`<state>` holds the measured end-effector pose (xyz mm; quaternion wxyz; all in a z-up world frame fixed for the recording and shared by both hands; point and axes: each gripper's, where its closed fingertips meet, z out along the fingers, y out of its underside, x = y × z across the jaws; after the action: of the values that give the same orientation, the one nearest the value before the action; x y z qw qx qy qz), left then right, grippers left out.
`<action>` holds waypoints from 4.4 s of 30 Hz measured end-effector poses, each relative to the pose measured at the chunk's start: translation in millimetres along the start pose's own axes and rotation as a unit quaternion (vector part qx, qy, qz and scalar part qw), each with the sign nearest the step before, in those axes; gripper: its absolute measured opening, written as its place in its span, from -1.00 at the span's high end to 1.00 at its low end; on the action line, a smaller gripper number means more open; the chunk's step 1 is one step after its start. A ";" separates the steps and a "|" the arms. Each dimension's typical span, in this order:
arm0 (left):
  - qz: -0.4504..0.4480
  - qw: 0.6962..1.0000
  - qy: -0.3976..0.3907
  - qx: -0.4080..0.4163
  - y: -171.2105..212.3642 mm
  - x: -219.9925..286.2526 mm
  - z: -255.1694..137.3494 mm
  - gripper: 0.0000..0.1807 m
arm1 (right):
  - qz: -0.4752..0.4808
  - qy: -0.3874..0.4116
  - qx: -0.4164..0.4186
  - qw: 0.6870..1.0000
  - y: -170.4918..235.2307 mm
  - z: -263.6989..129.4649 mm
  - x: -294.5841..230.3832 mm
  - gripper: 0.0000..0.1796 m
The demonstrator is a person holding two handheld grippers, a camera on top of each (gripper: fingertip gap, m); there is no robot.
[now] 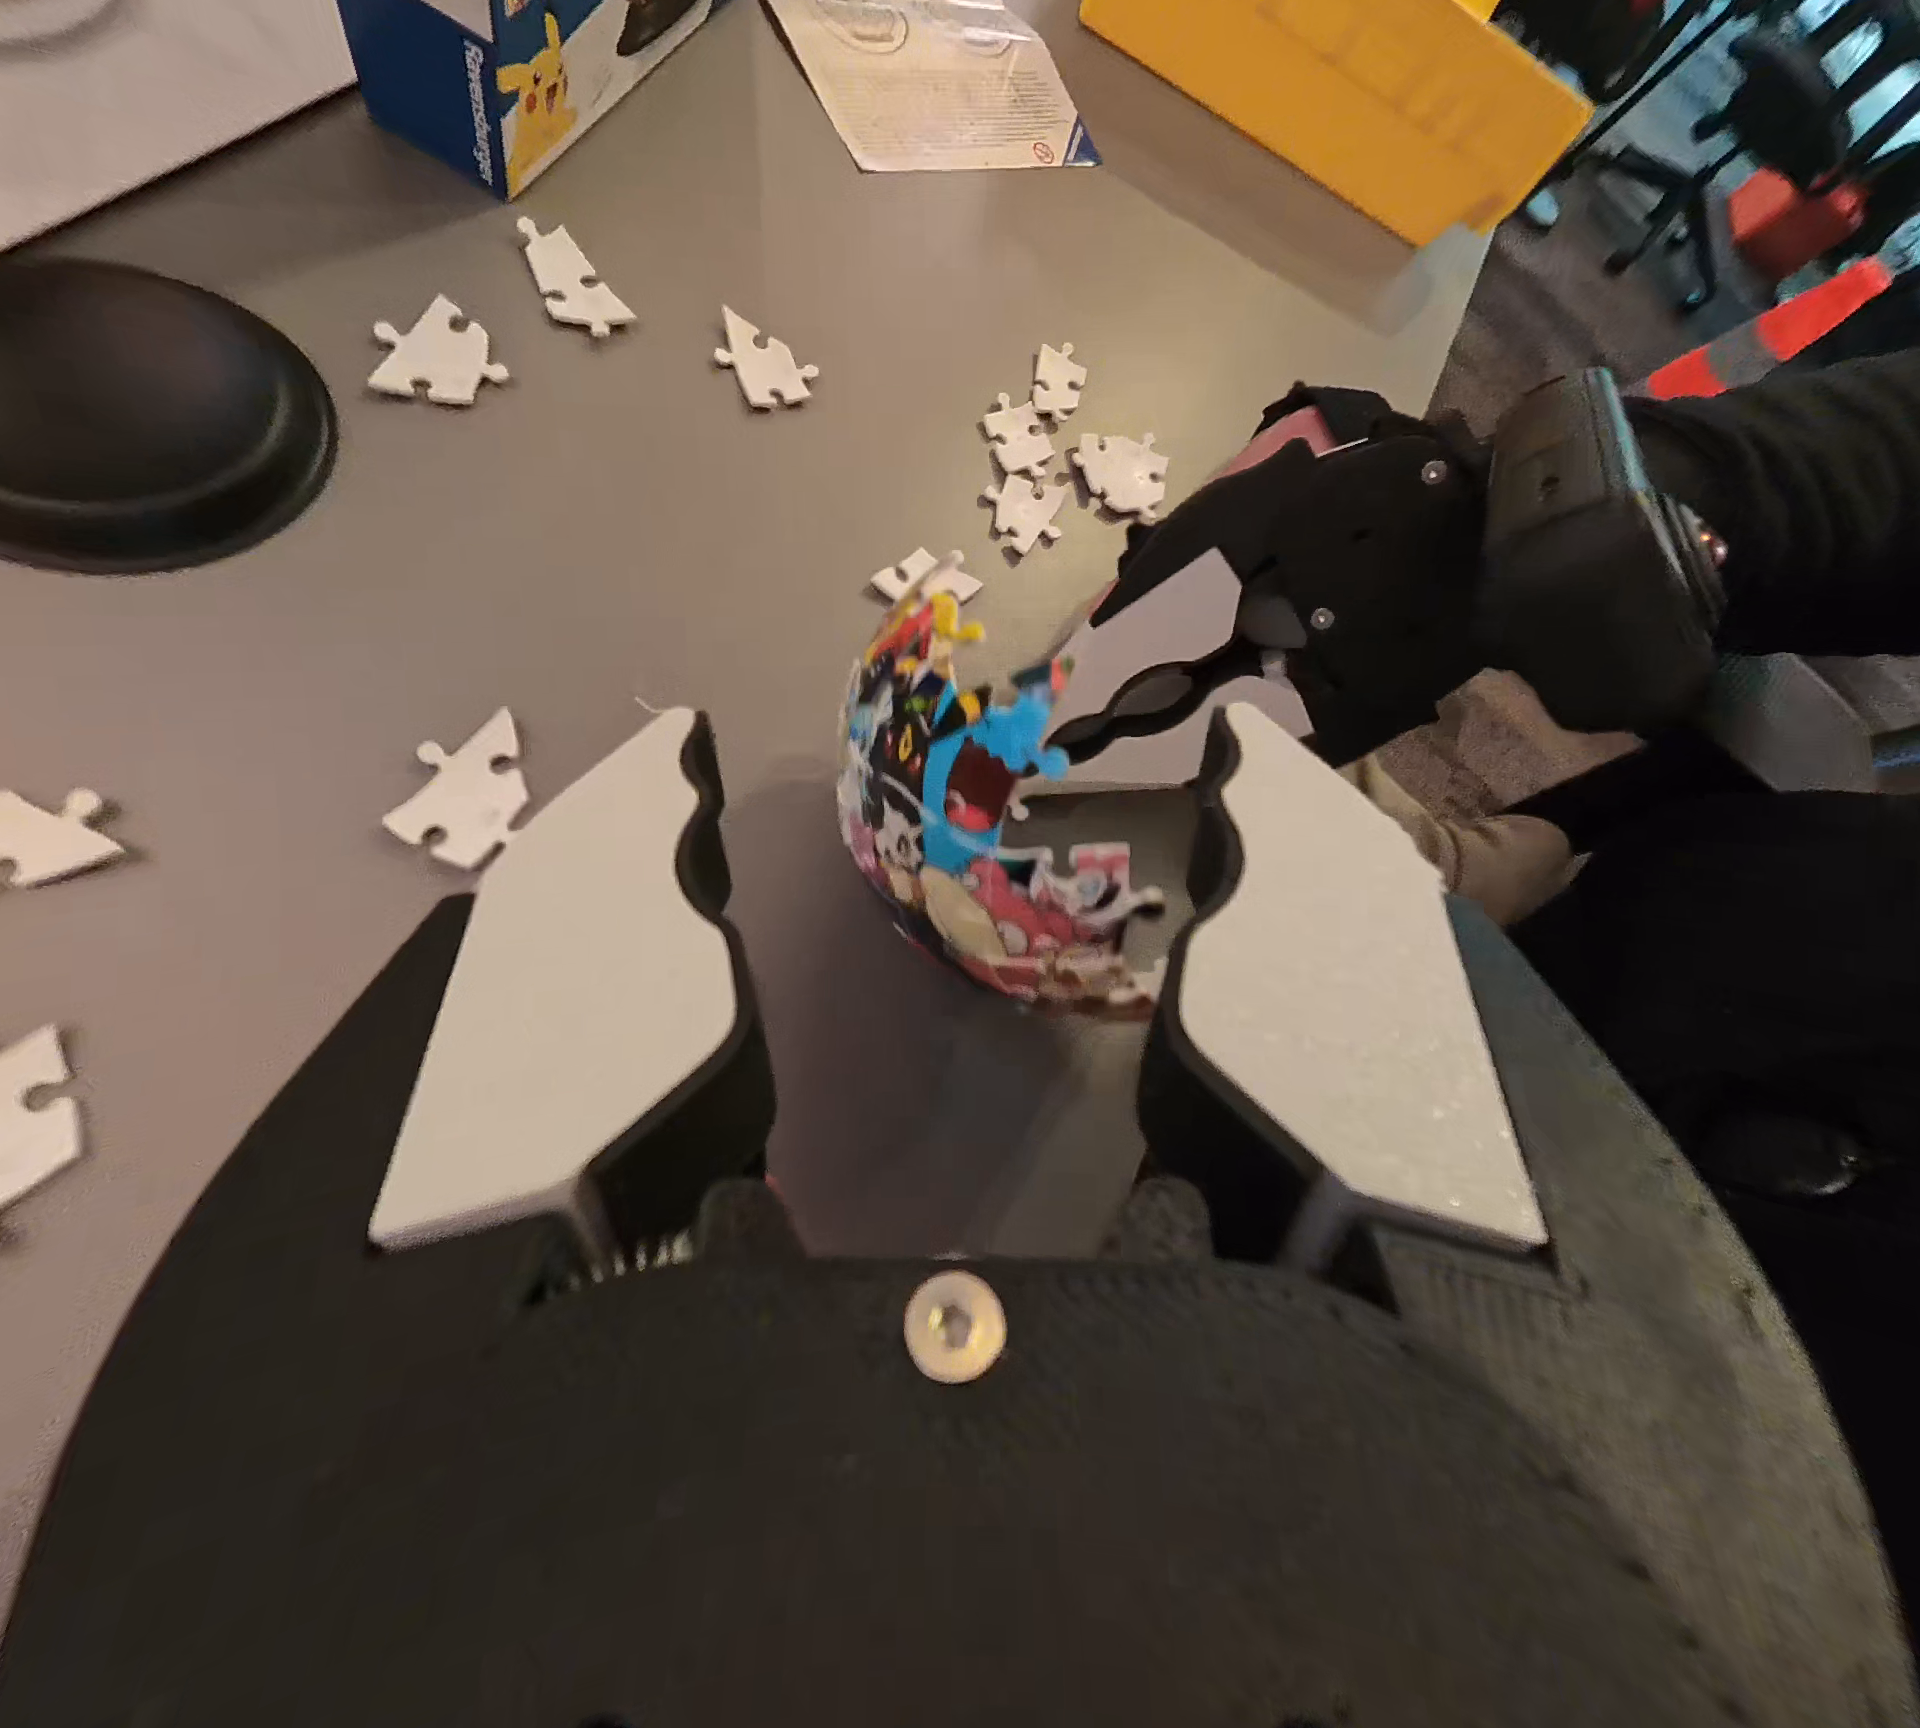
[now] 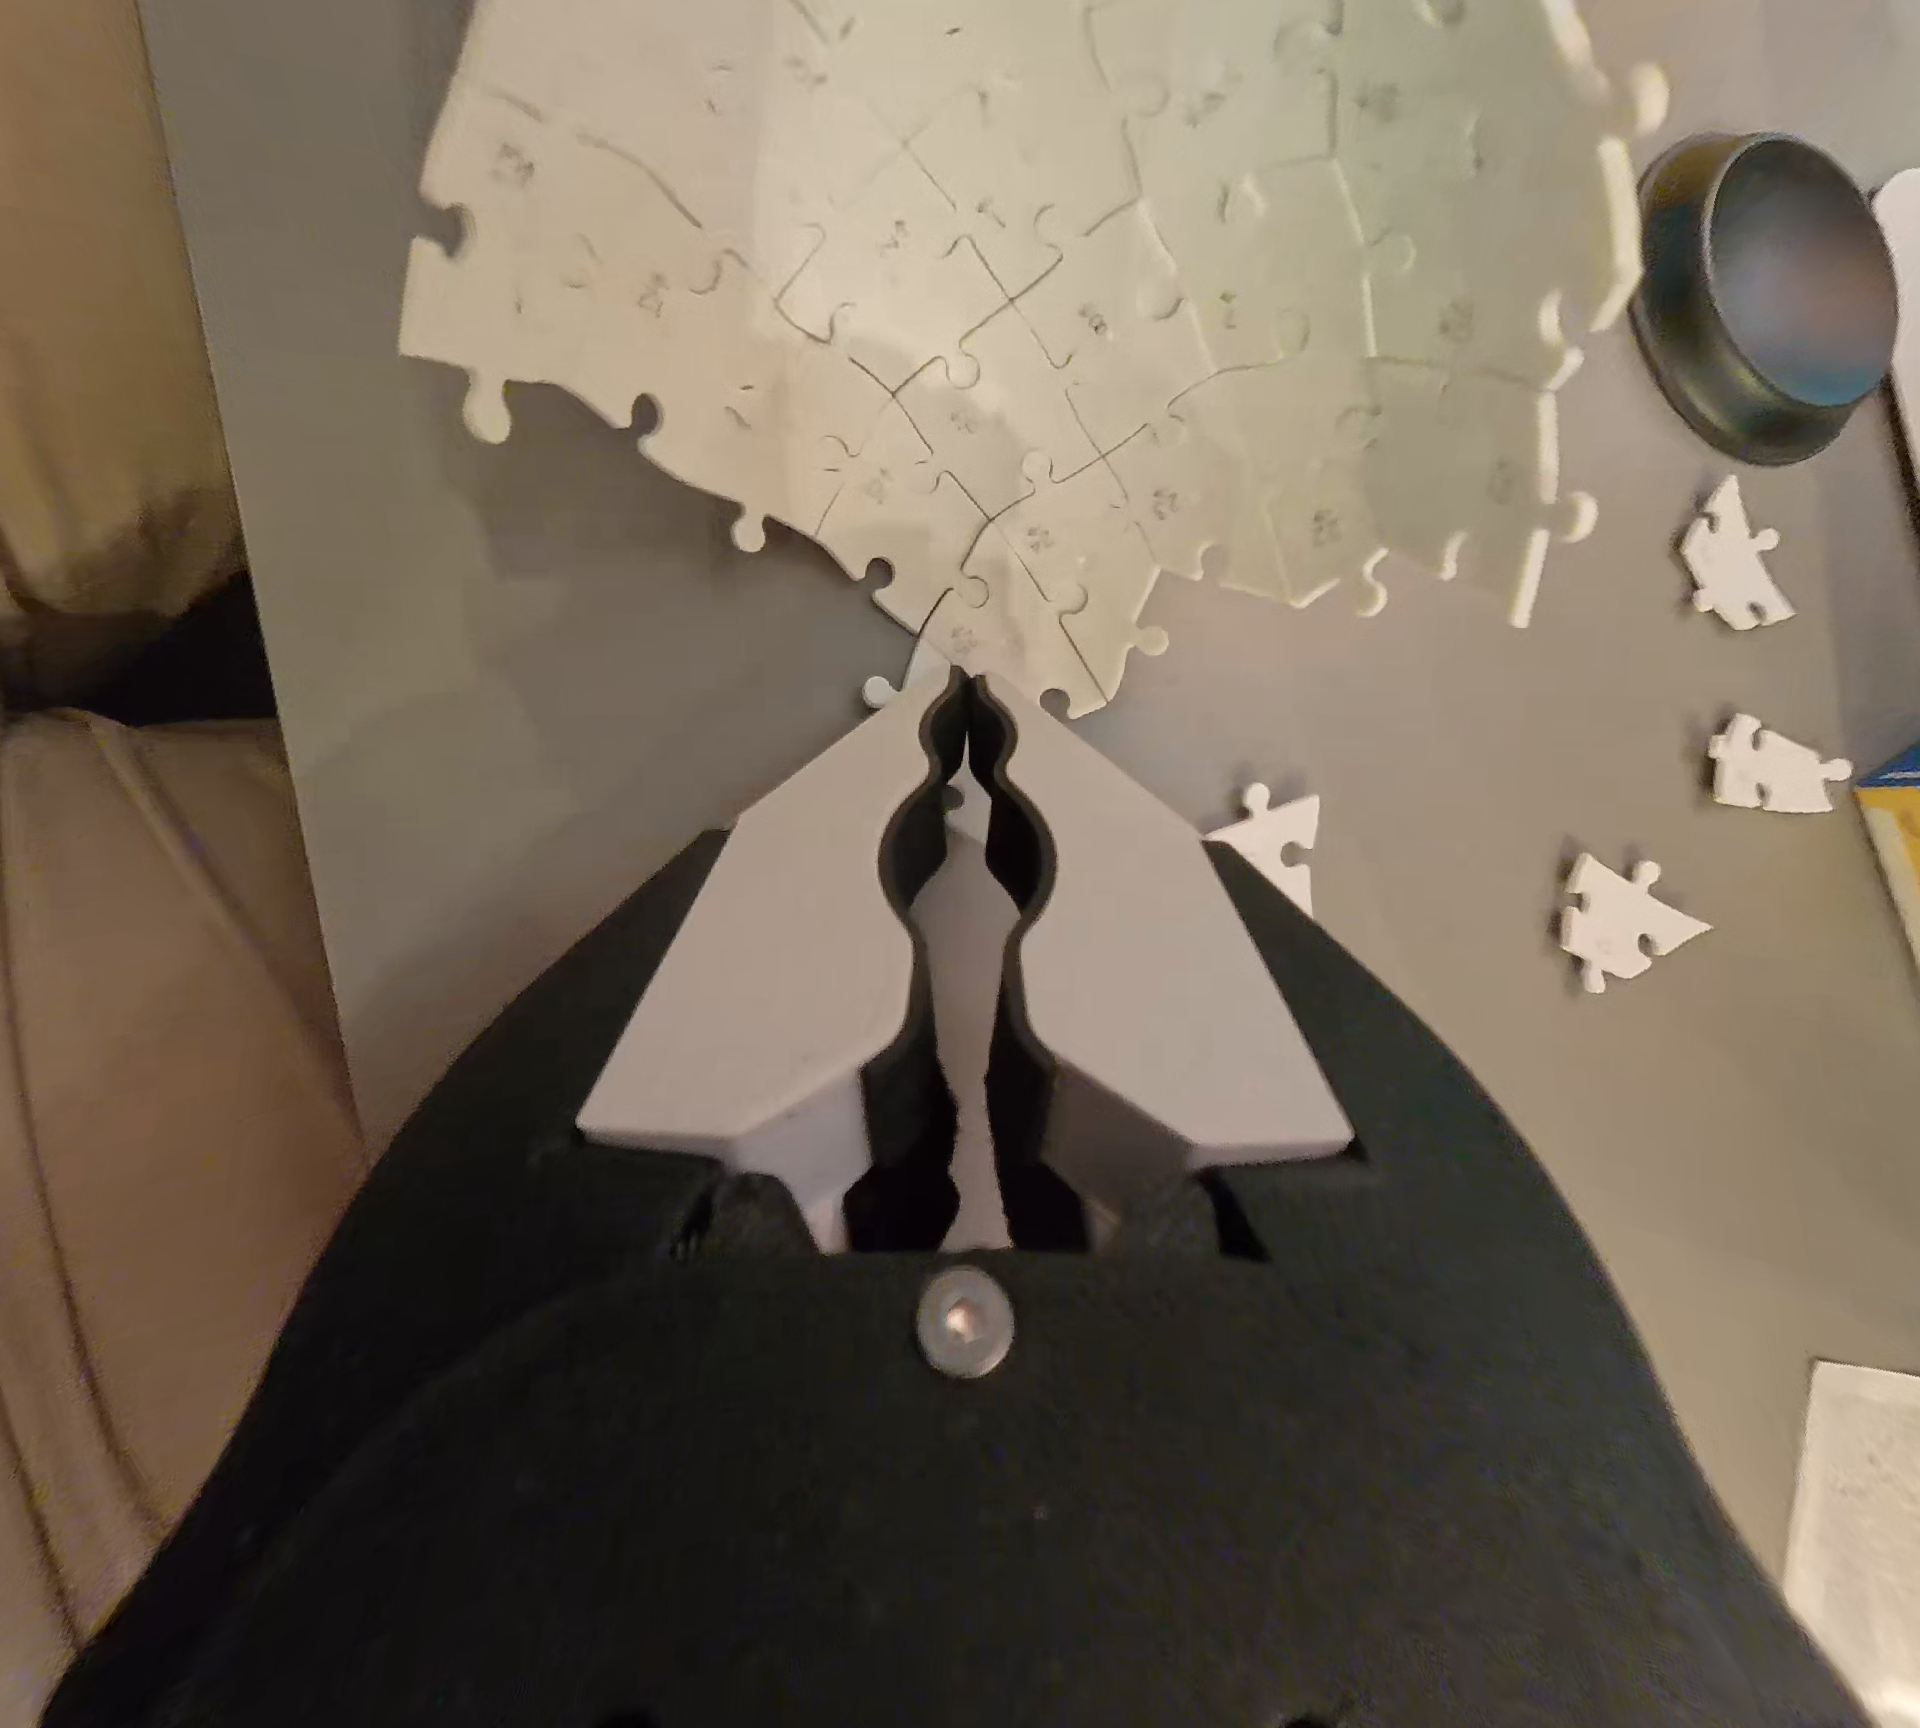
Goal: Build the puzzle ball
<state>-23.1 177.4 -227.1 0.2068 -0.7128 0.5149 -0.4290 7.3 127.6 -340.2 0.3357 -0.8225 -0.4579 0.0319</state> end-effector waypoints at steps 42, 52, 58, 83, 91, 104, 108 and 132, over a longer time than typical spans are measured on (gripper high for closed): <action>0.043 0.993 -0.057 0.093 38.8 8.3 27.6 0.32 | 0.042 -0.016 -0.003 0.999 -1.1 -1.7 -3.5 1.00; 0.034 0.991 -0.077 0.102 37.7 3.2 28.7 0.40 | 0.041 -0.015 0.002 0.999 -10.8 4.9 -1.2 1.00; 0.029 0.991 -0.071 0.108 35.3 4.7 27.9 0.36 | 0.030 -0.012 -0.003 0.999 -10.8 6.1 -2.9 1.00; 0.012 0.990 -0.066 0.123 33.4 1.8 24.9 0.35 | 0.113 -0.027 -0.037 0.993 -17.0 11.2 -1.8 1.00; 0.015 0.990 -0.070 0.120 34.1 -0.1 25.5 0.35 | 0.120 -0.022 -0.024 0.992 -20.6 14.0 0.8 1.00; 0.008 0.990 -0.075 0.122 34.8 -2.0 24.9 0.32 | 0.131 -0.027 -0.018 0.991 -20.1 14.2 0.0 1.00; 0.004 0.989 -0.085 0.124 35.8 -6.6 24.1 0.40 | 0.148 -0.042 0.004 0.988 -24.7 7.3 3.0 1.00; -0.043 0.983 -0.127 0.125 54.1 -9.1 26.2 0.44 | 0.483 -0.076 0.087 0.868 12.1 -63.1 -22.3 0.45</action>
<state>-32.5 161.0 -284.9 0.3394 -0.7515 0.3957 -0.4044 26.0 73.1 -304.2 0.3128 -0.9035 -0.0229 0.2923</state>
